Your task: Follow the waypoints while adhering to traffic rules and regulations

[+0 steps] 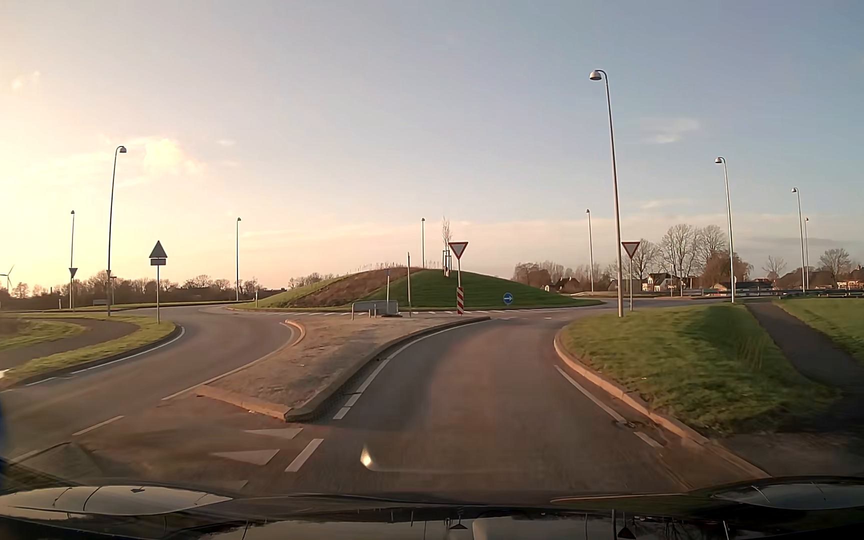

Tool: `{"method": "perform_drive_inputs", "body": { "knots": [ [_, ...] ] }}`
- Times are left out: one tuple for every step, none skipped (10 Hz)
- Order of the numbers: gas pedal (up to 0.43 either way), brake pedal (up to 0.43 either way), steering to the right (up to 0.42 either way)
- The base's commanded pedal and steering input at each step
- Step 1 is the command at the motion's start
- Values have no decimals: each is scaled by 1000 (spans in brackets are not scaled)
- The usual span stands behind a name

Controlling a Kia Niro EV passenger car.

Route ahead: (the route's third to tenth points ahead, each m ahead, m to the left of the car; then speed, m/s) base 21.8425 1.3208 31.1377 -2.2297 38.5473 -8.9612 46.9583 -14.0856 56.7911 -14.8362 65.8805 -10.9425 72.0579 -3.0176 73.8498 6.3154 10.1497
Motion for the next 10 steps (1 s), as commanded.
{"method": "perform_drive_inputs", "body": {
  "knots": [
    [0, 0, 2],
    [0, 0, 2],
    [0, 0, 2],
    [0, 0, 3],
    [0, 0, 6],
    [0, 0, 12],
    [8, 0, 19],
    [8, 0, 23],
    [8, 0, 30],
    [20, 0, 46]
  ]
}}
